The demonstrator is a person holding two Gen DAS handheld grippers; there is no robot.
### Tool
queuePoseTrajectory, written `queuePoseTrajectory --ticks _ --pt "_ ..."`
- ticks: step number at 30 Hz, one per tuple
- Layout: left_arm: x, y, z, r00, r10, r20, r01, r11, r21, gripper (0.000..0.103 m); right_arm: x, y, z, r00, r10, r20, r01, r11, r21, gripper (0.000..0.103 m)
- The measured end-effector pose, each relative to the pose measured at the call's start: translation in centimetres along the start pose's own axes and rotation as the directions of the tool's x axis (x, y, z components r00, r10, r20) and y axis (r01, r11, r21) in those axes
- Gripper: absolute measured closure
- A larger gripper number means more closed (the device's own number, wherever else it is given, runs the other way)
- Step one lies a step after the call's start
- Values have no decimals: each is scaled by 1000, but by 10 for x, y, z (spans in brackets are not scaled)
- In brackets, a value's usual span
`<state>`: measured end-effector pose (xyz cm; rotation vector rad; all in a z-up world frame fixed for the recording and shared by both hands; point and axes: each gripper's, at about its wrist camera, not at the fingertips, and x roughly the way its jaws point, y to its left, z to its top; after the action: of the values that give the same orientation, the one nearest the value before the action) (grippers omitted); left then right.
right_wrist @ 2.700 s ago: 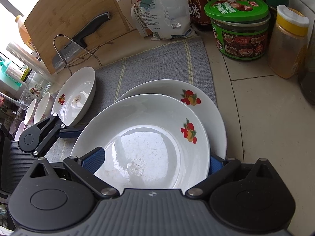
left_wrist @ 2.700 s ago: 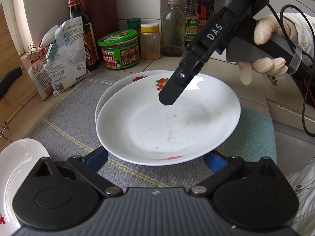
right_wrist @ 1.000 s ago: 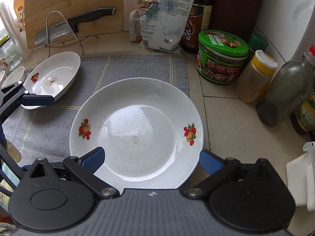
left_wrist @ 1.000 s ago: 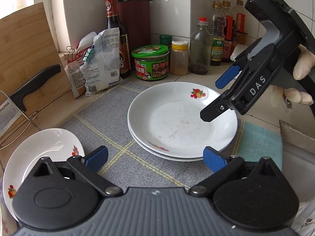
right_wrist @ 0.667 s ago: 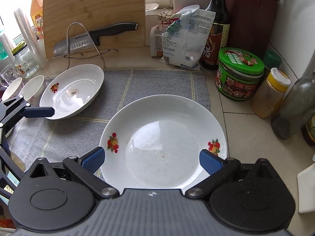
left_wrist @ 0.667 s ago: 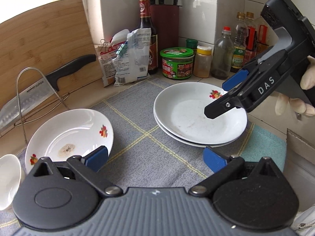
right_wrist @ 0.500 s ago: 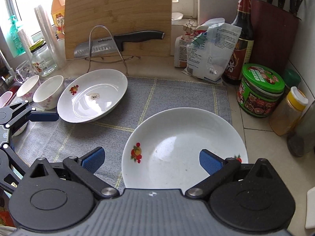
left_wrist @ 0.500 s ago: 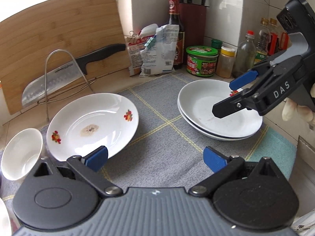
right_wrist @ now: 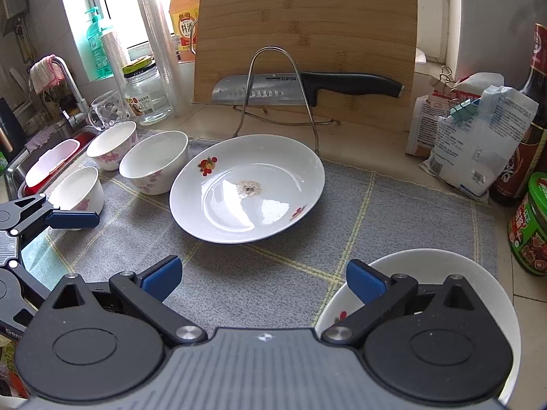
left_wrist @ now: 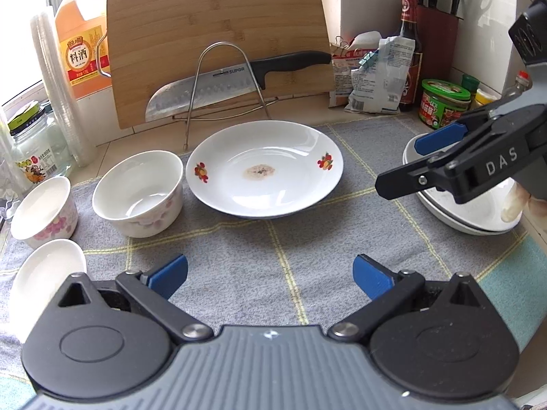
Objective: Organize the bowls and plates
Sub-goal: 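Reach the right tool to the stained white plate by the knife board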
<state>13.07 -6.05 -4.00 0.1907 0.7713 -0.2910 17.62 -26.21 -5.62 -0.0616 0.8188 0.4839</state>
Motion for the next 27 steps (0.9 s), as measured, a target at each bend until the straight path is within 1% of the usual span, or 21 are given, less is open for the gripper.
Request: queuePoseTrajectory --ticks 4,9,12,15,17,19,23,27 --pt "16 6 -2 1000 -10 -19 11 1000 7 1 11 6 3 1000 -1 -19 0 1000 -12 0" --pt "46 9 0 997 -71 -32 71 997 5 1 20 8 6 998 -40 -53 40 999 -4 0" --pt "61 11 2 996 -78 -35 79 997 22 1 24 8 11 996 -63 -68 63 998 -6 0" --pt "75 15 4 993 -110 -41 111 993 25 1 30 5 17 993 -88 -83 88 996 2 0" --pt "82 17 4 992 -115 -44 116 993 35 1 35 1 22 991 -88 -99 90 996 19 0" --pt "86 18 5 993 -115 -30 117 992 43 1 41 -1 27 990 -88 -113 92 995 28 0" --pt "91 19 8 992 -129 -9 129 990 54 0 55 -2 36 987 -84 -140 87 996 15 0" --pt "97 19 12 992 -130 -1 130 990 52 0 74 -4 43 980 -65 -187 66 998 4 0"
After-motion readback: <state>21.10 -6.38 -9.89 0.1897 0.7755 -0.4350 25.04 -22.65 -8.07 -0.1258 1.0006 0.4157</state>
